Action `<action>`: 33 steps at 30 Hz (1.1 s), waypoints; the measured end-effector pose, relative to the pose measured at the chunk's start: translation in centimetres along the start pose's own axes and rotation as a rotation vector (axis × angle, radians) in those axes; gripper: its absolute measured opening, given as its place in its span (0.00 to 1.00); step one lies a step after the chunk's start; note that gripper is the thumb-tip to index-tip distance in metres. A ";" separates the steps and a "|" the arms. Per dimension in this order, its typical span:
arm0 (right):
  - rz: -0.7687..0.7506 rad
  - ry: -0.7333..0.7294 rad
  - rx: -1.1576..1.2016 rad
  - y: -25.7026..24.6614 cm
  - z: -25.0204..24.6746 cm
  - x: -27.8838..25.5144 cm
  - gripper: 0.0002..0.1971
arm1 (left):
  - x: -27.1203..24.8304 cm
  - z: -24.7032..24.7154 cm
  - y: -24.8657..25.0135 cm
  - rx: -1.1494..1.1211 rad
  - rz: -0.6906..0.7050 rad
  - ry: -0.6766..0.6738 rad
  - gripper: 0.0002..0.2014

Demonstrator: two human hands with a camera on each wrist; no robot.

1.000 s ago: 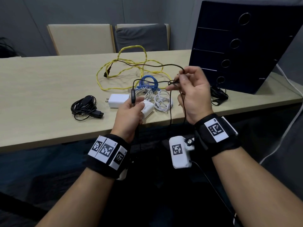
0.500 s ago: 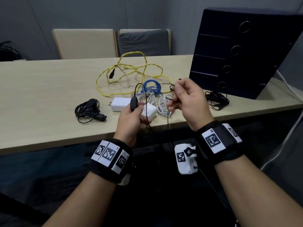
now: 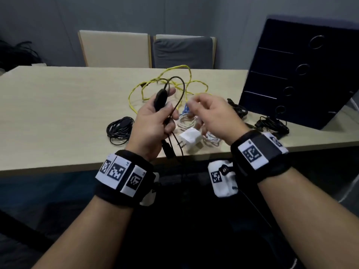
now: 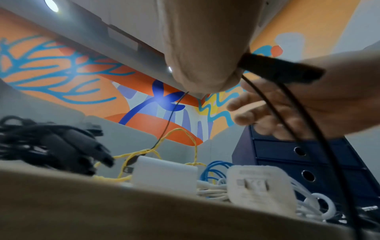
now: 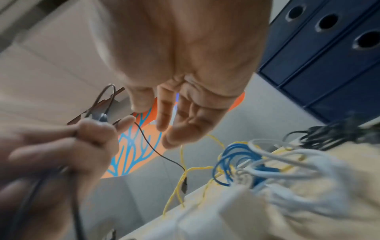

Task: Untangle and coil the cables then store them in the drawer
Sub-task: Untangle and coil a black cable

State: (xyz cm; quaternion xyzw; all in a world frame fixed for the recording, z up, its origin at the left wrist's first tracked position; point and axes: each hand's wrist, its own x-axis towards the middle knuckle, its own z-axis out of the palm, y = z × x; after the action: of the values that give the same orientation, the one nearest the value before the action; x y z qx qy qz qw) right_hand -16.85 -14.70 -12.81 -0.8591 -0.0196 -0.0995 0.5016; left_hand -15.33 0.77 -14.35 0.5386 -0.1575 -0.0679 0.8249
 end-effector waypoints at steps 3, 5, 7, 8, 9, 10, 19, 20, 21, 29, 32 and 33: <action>0.020 -0.007 0.091 -2.2 1.1 4.0 0.12 | -0.3 -1.3 0.2 0.034 0.000 -0.046 0.15; 0.062 -0.121 0.081 -3.5 2.2 6.0 0.08 | -0.5 -2.1 0.1 0.056 -0.024 -0.073 0.15; 0.139 -0.236 0.130 -4.4 3.3 7.2 0.06 | -0.5 -3.1 0.0 0.100 -0.073 -0.094 0.13; 0.173 -0.248 0.162 -4.7 3.6 7.7 0.10 | -0.6 -3.6 0.0 0.134 -0.098 -0.106 0.14; 0.187 -0.243 0.198 -5.0 4.0 8.2 0.13 | -0.5 -4.1 -0.1 0.160 -0.116 -0.113 0.14; 0.180 -0.226 0.233 -5.2 4.2 8.8 0.12 | -0.5 -4.5 -0.2 0.169 -0.122 -0.115 0.14; 0.162 -0.249 -0.279 -4.8 5.6 12.0 0.11 | 0.7 -5.4 0.1 -0.070 -0.003 -0.086 0.15; 0.189 -0.301 -0.174 -4.7 6.0 11.9 0.10 | 1.0 -5.4 0.0 -0.075 -0.004 -0.087 0.14; 0.202 -0.325 -0.087 -4.6 6.4 11.9 0.08 | 1.2 -5.4 -0.1 -0.078 -0.003 -0.088 0.14; -0.104 0.023 -0.085 -4.8 5.3 13.8 0.14 | 2.1 -5.8 -0.9 -0.003 -0.065 -0.037 0.16; -0.199 0.116 -0.091 -5.2 4.2 13.7 0.17 | 2.3 -5.7 -1.0 -0.011 -0.094 0.007 0.16; -0.219 0.151 -0.078 -5.3 3.9 13.7 0.16 | 2.3 -5.6 -1.0 -0.017 -0.100 0.010 0.15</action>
State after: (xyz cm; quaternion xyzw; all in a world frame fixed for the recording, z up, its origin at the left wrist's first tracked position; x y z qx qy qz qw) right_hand -3.57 -9.62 -7.49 -0.8607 -0.0716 -0.2190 0.4541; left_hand -11.26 4.55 -16.85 0.5390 -0.1256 -0.1079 0.8258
